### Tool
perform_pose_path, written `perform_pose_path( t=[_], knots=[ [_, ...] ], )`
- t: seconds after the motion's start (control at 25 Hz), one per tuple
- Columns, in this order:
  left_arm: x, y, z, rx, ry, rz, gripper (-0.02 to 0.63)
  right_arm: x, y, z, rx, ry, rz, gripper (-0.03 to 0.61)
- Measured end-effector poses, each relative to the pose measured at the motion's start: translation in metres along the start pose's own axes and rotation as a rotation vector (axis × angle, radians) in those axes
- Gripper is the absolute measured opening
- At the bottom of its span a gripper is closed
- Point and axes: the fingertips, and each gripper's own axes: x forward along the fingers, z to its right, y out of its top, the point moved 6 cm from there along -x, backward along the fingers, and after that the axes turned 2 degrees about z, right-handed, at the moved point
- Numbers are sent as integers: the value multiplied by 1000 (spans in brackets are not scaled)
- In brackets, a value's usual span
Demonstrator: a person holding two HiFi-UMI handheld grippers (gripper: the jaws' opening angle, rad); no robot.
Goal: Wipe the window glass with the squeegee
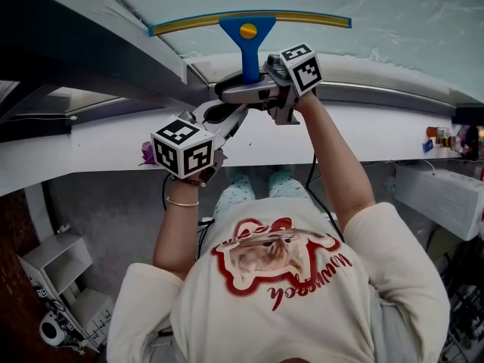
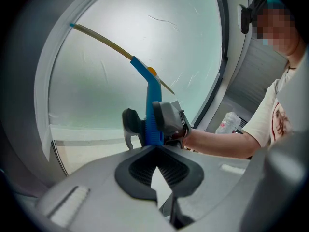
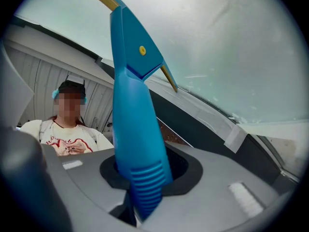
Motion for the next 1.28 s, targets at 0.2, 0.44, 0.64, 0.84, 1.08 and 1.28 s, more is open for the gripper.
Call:
perform_pose_path(
  t=[0.2,0.44,0.64,0.84,1.08,1.28],
  knots=[
    [3,-11,-4,-21,-5,-22,6,-4,-10,8,29,1,23,121],
    [8,-23,-10,-38,-10,-64,6,-9,-22,19,67,-8,32,124],
    [11,-33,-14,-63,-15,-85,6,-12,-32,26,95,-14,44,126],
    [12,-43,-17,-85,-11,-105,6,-13,-42,34,128,-18,55,126],
    [17,-54,-21,-114,-13,-121,6,-18,-53,42,168,-22,70,127],
    [20,-62,-25,-144,-10,-123,6,-22,-60,49,184,-34,79,129]
  ],
)
